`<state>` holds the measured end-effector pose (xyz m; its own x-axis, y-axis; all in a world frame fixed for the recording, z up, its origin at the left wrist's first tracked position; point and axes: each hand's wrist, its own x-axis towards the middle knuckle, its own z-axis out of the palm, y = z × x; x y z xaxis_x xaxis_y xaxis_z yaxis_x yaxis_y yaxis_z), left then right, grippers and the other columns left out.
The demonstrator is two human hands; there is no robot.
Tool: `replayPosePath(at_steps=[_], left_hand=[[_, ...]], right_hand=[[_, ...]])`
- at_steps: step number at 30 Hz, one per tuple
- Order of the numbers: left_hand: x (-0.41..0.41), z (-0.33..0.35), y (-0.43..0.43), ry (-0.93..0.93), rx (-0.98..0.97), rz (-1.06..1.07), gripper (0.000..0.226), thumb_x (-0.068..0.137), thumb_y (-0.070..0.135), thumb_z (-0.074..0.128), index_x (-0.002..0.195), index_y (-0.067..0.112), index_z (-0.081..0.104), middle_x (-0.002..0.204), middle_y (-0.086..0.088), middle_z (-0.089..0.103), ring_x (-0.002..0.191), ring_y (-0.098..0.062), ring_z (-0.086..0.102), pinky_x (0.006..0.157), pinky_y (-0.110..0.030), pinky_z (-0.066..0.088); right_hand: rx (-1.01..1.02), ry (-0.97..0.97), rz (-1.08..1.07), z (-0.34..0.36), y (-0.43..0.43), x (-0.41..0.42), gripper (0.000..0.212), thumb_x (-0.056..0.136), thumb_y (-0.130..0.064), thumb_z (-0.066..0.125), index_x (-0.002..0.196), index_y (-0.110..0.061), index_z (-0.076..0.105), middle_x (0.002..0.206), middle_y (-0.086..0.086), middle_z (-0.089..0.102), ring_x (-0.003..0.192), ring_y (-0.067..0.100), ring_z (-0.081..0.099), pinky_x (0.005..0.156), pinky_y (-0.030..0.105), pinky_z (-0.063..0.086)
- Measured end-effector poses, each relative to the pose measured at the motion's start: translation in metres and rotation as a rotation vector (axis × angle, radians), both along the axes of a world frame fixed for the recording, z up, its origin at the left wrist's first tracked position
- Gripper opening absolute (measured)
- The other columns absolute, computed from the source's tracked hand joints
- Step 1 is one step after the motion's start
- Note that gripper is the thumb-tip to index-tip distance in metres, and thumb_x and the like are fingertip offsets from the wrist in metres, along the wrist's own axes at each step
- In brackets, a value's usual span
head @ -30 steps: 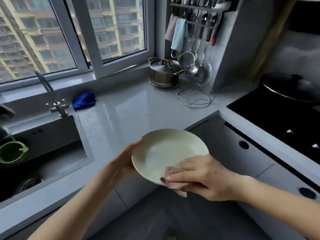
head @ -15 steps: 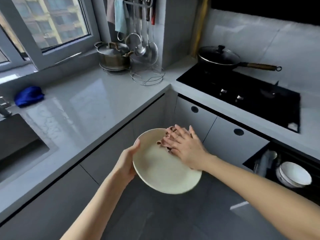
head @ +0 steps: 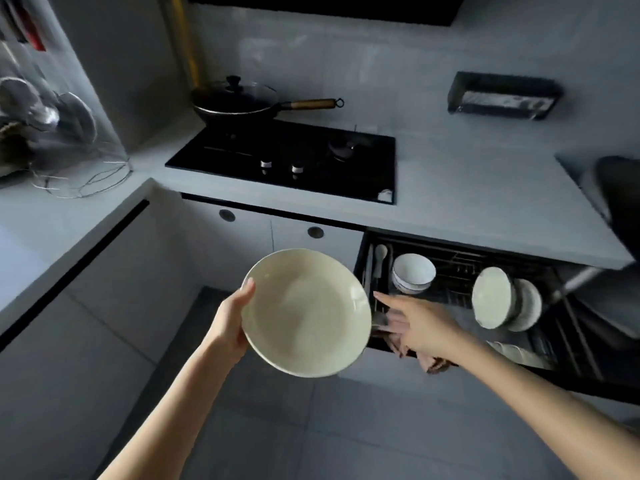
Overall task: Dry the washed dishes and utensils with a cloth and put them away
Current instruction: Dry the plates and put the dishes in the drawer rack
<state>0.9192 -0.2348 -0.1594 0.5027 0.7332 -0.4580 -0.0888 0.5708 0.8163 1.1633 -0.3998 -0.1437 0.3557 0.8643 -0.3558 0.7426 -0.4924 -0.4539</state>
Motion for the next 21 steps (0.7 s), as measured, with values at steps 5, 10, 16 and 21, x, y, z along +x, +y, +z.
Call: replayPosePath(at_steps=[5, 10, 16, 21], left_hand=[[0.130, -0.009, -0.064, -0.035, -0.086, -0.139, 0.040, 0.097, 0.041, 0.035, 0.108, 0.014, 0.063, 0.093, -0.010, 0.074, 0.081, -0.027, 0.070, 0.077, -0.044, 0.051], [0.229, -0.028, -0.109, -0.052, -0.164, -0.209, 0.045, 0.096, 0.042, 0.034, 0.108, 0.010, 0.063, 0.092, -0.011, 0.073, 0.079, -0.026, 0.070, 0.075, -0.043, 0.049], [0.325, -0.052, -0.133, -0.025, -0.278, -0.283, 0.047, 0.089, 0.043, 0.038, 0.110, 0.011, 0.064, 0.091, -0.012, 0.072, 0.077, -0.029, 0.069, 0.062, -0.041, 0.056], [0.384, -0.087, -0.127, 0.123, -0.287, -0.421, 0.047, 0.096, 0.042, 0.033, 0.106, 0.011, 0.068, 0.094, -0.015, 0.072, 0.081, -0.031, 0.069, 0.073, -0.044, 0.052]], right_hand=[[-0.002, 0.646, -0.098, 0.005, -0.075, 0.107, 0.116, 0.068, -0.016, 0.085, 0.144, -0.046, 0.002, 0.133, -0.015, 0.054, 0.110, -0.009, 0.057, 0.091, 0.013, 0.046], [0.131, 0.840, -0.478, -0.010, -0.131, 0.197, 0.123, 0.057, -0.058, 0.081, 0.151, -0.035, 0.006, 0.114, -0.010, 0.067, 0.107, 0.011, 0.064, 0.104, 0.039, 0.044], [0.281, 1.307, -0.650, -0.017, -0.166, 0.263, 0.049, 0.084, -0.011, 0.060, 0.130, -0.026, 0.053, 0.121, 0.010, 0.066, 0.085, 0.029, 0.072, 0.073, 0.045, 0.059], [0.256, 0.937, -0.795, -0.046, -0.162, 0.313, 0.052, 0.086, 0.006, 0.058, 0.126, -0.027, 0.054, 0.103, -0.002, 0.071, 0.079, 0.007, 0.070, 0.064, 0.021, 0.055]])
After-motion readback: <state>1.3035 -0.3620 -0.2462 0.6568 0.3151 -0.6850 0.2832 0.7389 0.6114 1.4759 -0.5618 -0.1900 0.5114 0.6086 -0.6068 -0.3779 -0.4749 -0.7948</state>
